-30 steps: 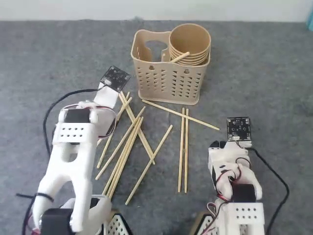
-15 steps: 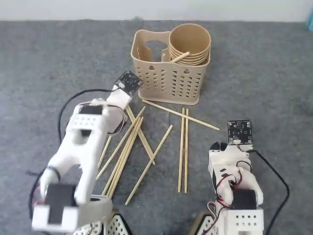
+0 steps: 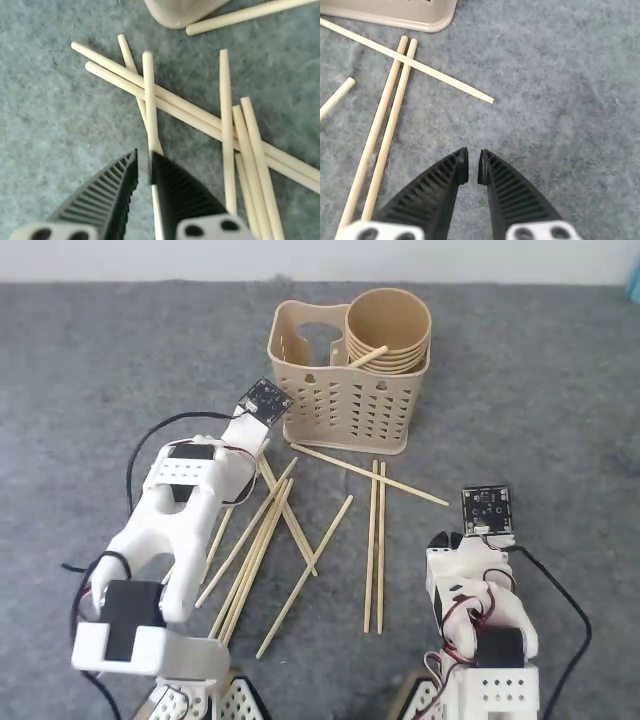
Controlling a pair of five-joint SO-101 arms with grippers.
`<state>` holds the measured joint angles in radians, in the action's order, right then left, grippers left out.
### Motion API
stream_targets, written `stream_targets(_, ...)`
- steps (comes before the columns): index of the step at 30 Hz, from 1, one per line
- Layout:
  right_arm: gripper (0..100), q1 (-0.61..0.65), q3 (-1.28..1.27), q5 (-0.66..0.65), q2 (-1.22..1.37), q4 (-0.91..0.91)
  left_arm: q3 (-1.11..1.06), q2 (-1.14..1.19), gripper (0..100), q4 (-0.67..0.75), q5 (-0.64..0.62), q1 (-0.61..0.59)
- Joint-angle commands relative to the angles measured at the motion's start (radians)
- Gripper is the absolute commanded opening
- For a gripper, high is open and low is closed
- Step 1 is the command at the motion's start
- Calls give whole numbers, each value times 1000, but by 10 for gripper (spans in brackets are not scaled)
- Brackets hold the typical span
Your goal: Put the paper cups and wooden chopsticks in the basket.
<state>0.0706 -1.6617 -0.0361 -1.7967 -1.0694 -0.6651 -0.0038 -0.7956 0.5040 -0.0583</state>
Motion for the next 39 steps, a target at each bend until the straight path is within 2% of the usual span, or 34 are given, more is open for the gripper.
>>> stream_targets(1, 47, -5, 9, -14, -18, -5, 4, -5, 13, 15, 12, -6)
stream_targets(7, 47, -5, 8, -20, -18, -5, 13, -14, 31, -18, 6, -8)
stream_targets(12, 47, -5, -2, -21, -18, -1, 120, -14, 230, -180, -48, -8)
stream_targets(15, 47, -5, -2, -21, -18, -4, 154, 0, 271, -192, 11, -8)
stream_targets(21, 47, -7, 0, -21, -18, -5, 209, 157, 201, -127, 61, -9)
stream_targets(26, 47, -7, 0, -21, -18, -5, 351, 255, 157, -232, 61, -9)
stream_targets(32, 47, -10, 0, -21, -18, -5, 358, 238, 12, -244, 60, 0)
stream_targets(39, 47, -12, 0, -21, -18, -5, 358, 101, 11, -423, 58, -6)
